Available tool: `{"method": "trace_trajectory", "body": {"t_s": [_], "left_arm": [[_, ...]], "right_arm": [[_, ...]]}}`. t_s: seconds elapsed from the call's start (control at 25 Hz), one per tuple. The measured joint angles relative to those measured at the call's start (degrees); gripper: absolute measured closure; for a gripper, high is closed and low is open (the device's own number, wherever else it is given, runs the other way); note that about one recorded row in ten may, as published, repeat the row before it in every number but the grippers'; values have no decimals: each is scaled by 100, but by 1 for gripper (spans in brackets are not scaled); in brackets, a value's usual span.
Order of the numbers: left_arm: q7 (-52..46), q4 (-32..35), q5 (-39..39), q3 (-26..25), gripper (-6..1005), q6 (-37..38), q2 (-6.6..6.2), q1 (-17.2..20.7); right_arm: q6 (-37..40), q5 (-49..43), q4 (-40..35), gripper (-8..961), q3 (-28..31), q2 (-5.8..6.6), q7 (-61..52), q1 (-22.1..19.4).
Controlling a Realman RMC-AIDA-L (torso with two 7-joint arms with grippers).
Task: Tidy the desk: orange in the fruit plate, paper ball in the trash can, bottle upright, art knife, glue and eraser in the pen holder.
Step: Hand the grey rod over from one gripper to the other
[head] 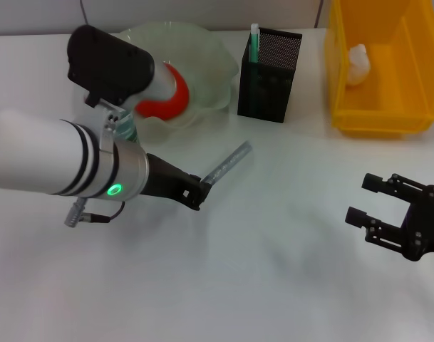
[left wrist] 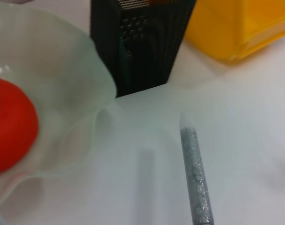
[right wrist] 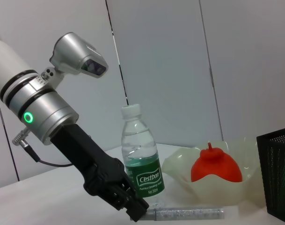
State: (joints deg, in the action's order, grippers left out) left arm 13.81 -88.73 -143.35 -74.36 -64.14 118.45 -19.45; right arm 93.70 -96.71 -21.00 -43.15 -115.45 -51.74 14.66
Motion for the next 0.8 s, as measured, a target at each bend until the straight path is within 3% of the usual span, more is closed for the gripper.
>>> {"method": "trace_trajectory", "body": {"t_s": [0.8], "left_arm": [[947, -162, 1165, -755, 851, -407, -6, 154]], "right_arm": [[9, 3, 0, 262, 142, -19, -40, -10]]}}
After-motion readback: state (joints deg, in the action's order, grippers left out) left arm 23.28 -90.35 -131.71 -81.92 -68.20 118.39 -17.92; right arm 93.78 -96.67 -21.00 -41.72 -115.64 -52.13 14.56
